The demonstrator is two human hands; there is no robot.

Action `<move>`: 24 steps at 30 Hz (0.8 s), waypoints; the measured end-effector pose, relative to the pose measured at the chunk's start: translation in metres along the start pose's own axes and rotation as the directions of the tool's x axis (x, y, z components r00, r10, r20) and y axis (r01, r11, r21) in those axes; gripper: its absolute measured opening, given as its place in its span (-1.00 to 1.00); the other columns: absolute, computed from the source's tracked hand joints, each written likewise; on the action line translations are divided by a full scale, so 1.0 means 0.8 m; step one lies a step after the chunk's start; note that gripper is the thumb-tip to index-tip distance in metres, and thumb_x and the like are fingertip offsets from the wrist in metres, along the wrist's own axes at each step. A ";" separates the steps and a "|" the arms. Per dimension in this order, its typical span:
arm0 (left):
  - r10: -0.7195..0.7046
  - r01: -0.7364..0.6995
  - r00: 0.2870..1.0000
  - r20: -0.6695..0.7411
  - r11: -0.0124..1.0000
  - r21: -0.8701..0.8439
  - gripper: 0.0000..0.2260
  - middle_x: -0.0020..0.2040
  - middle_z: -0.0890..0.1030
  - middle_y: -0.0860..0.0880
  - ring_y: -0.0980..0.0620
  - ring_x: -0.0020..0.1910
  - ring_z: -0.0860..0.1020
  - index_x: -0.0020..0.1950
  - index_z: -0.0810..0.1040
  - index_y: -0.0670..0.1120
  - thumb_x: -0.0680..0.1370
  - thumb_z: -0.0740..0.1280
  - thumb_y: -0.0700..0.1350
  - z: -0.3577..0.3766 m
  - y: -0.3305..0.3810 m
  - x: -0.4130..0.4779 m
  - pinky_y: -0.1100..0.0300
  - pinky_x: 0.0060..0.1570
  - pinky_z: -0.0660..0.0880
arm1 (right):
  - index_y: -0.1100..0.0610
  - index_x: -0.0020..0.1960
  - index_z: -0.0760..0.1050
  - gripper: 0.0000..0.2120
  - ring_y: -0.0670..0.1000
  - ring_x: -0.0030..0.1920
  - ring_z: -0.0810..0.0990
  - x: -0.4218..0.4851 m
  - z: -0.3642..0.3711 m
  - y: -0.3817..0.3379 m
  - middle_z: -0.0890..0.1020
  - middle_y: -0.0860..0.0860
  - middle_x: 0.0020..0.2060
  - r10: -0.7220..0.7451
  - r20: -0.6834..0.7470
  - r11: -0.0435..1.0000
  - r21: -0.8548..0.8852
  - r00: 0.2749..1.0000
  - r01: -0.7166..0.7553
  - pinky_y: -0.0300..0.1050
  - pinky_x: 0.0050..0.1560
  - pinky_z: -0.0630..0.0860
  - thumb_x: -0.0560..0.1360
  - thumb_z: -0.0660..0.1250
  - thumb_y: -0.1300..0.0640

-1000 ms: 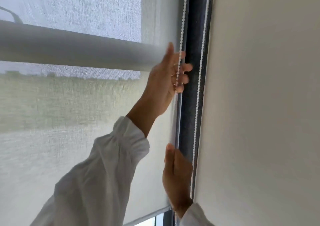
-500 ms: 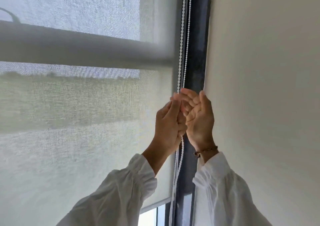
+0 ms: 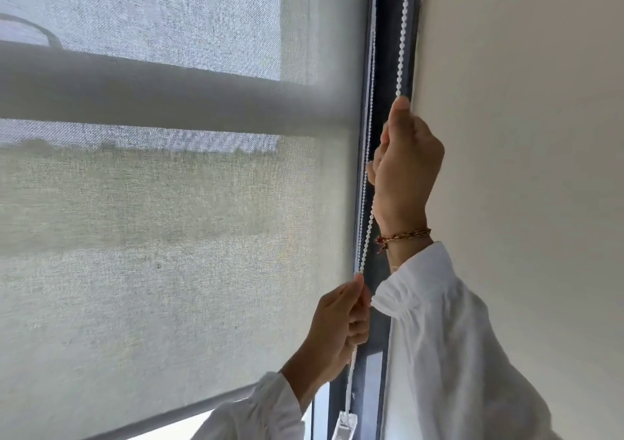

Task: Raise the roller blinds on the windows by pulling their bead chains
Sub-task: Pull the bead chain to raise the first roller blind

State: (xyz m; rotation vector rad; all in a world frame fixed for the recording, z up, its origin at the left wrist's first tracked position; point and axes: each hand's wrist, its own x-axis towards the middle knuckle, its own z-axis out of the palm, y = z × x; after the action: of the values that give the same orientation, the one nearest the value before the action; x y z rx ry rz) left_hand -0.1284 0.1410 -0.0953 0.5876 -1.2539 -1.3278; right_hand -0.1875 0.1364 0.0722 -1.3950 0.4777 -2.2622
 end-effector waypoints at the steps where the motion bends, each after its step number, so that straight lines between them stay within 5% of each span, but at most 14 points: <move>1: 0.008 -0.008 1.000 0.003 1.000 0.011 -0.64 -0.49 0.37 0.04 0.10 -0.48 0.29 -0.43 0.53 -0.01 0.52 0.22 0.09 -0.001 0.003 0.002 0.22 -0.39 0.17 | 0.00 -0.52 0.19 -0.56 -0.01 -0.51 0.15 -0.002 0.000 -0.002 0.24 -0.11 -0.59 -0.049 -0.031 0.999 -0.010 0.998 0.049 -0.13 -0.43 0.15 0.50 0.18 -0.05; 5: 0.026 -0.025 1.000 -0.009 0.995 0.098 -0.62 0.03 0.62 0.02 0.04 0.13 0.51 0.00 0.60 0.01 0.42 0.15 0.20 -0.007 0.030 0.013 0.09 0.15 0.34 | -0.03 -0.54 0.23 -0.57 0.03 -0.52 0.18 -0.015 -0.022 0.003 0.28 -0.13 -0.63 -0.138 -0.103 0.989 -0.074 0.985 0.131 -0.05 -0.40 0.21 0.43 0.18 -0.17; 10: 0.233 -0.234 0.972 0.031 0.956 0.179 -0.69 0.12 0.58 0.05 0.01 0.27 0.47 0.10 0.51 0.00 0.53 0.12 0.14 0.012 0.121 0.030 0.03 0.36 0.31 | -0.10 -0.47 0.30 -0.61 -0.02 -0.54 0.30 -0.099 -0.055 0.057 0.37 -0.07 -0.59 -0.125 -0.053 0.952 -0.286 0.991 0.105 0.03 -0.49 0.31 0.48 0.13 -0.22; 12: 0.324 -0.330 0.944 0.063 0.921 0.208 -0.80 0.06 0.59 0.03 -0.01 0.20 0.52 0.05 0.52 0.00 0.56 0.14 0.00 0.030 0.158 0.034 0.06 0.28 0.40 | -0.10 -0.46 0.27 -0.58 -0.14 -0.56 0.26 -0.137 -0.065 0.078 0.34 -0.05 -0.59 -0.140 0.009 0.935 -0.328 0.990 0.135 -0.16 -0.51 0.25 0.49 0.08 -0.26; 14: 0.352 -0.361 0.932 0.082 0.920 0.150 -0.80 -0.12 0.59 0.04 0.07 -0.08 0.57 0.00 0.53 -0.02 0.58 0.14 -0.01 0.051 0.184 0.035 0.24 -0.06 0.49 | -0.10 -0.44 0.19 -0.60 -0.16 -0.57 0.21 -0.166 -0.076 0.095 0.31 -0.05 -0.58 -0.165 0.066 0.910 -0.375 0.984 0.178 -0.32 -0.52 0.12 0.51 0.05 -0.25; 17: 0.345 -0.341 0.936 -0.068 0.938 0.066 -0.74 -0.52 0.34 0.09 0.17 -0.54 0.26 -0.13 0.56 -0.09 0.57 0.17 0.03 0.068 0.189 0.047 0.33 -0.56 0.18 | -0.02 -0.45 0.20 -0.56 -0.14 -0.55 0.17 -0.182 -0.085 0.113 0.32 -0.05 -0.54 -0.087 0.125 0.904 -0.406 0.988 0.131 -0.17 -0.52 0.12 0.53 0.06 -0.22; 21: 0.439 -0.449 0.893 -0.103 0.885 -0.123 -0.65 -0.64 0.24 0.10 0.18 -0.66 0.14 -0.37 0.40 -0.09 0.60 0.12 -0.01 0.069 0.172 0.053 0.36 -0.66 0.06 | -0.04 -0.51 0.36 -0.54 -0.16 -0.49 0.24 -0.155 -0.076 0.118 0.34 -0.15 -0.60 0.242 0.059 0.962 -0.147 0.969 -0.231 -0.15 -0.33 0.21 0.56 0.10 -0.07; 24: 0.429 -0.430 0.902 -0.045 0.883 -0.191 -0.65 -0.64 0.24 0.10 0.18 -0.68 0.14 -0.37 0.36 -0.08 0.60 0.10 -0.02 0.064 0.156 0.053 0.38 -0.68 0.07 | -0.03 -0.32 0.52 -0.45 -0.15 -0.25 0.51 -0.115 -0.076 0.106 0.58 -0.15 -0.35 0.369 0.034 0.926 -0.097 0.929 -0.364 -0.09 -0.05 0.38 0.57 -0.14 -0.17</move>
State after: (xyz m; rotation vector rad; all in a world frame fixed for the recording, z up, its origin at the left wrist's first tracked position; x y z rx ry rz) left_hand -0.1358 0.1474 0.0461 0.1529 -1.1513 -1.0554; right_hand -0.1899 0.1174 -0.0659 -1.2773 0.7620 -1.9189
